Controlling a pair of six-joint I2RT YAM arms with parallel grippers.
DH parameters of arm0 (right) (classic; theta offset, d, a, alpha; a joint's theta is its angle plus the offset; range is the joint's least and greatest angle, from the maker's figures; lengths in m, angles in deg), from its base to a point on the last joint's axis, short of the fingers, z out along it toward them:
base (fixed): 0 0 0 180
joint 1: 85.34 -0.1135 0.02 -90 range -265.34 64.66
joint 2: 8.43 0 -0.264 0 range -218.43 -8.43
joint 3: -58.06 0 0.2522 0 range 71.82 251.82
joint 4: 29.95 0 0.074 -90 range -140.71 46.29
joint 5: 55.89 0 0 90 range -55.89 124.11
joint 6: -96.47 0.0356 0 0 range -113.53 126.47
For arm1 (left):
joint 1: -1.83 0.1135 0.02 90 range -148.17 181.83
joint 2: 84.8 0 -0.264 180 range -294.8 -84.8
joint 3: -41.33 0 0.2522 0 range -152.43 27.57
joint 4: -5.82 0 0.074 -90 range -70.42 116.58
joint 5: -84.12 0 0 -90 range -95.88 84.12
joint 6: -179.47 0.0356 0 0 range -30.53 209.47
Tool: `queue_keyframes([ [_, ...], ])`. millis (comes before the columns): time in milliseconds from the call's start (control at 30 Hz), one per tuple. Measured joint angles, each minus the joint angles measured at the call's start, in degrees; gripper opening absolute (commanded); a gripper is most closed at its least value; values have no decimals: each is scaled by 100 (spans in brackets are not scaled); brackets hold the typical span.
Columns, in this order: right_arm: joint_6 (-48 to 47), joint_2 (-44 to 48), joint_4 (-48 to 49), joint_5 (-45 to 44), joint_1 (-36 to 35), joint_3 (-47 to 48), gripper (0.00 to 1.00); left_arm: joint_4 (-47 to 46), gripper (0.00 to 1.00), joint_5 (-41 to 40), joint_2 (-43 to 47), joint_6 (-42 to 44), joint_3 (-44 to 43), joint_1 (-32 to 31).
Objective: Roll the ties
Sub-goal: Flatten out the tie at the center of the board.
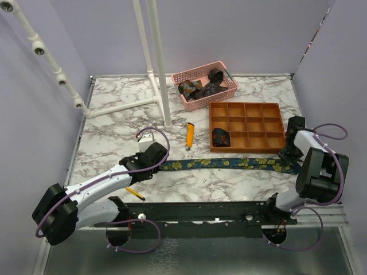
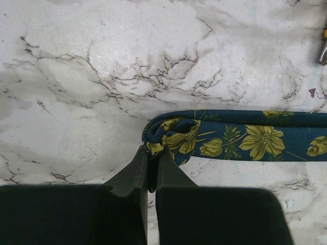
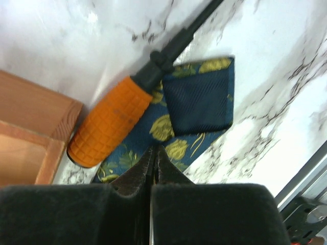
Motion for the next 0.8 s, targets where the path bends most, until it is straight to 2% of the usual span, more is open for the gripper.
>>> queue_keyframes([
  [333,-553,-278,96,-258,549,293,1,4,0,13,-76,-11,15,-37],
  [367,-588,-278,98,-254,605,293,10,2,0,13,-83,-13,22,-39],
  [467,-616,-144,133,-107,691,271,46,0,0,13,-98,-39,42,-39],
  [533,-590,160,212,7,688,164,62,0,0,13,-109,-59,66,-39],
  [667,-463,938,273,94,680,-262,68,-13,0,15,-107,-111,131,-37],
  [800,-173,1036,116,79,704,-326,69,-42,0,26,-105,-127,184,-39],
])
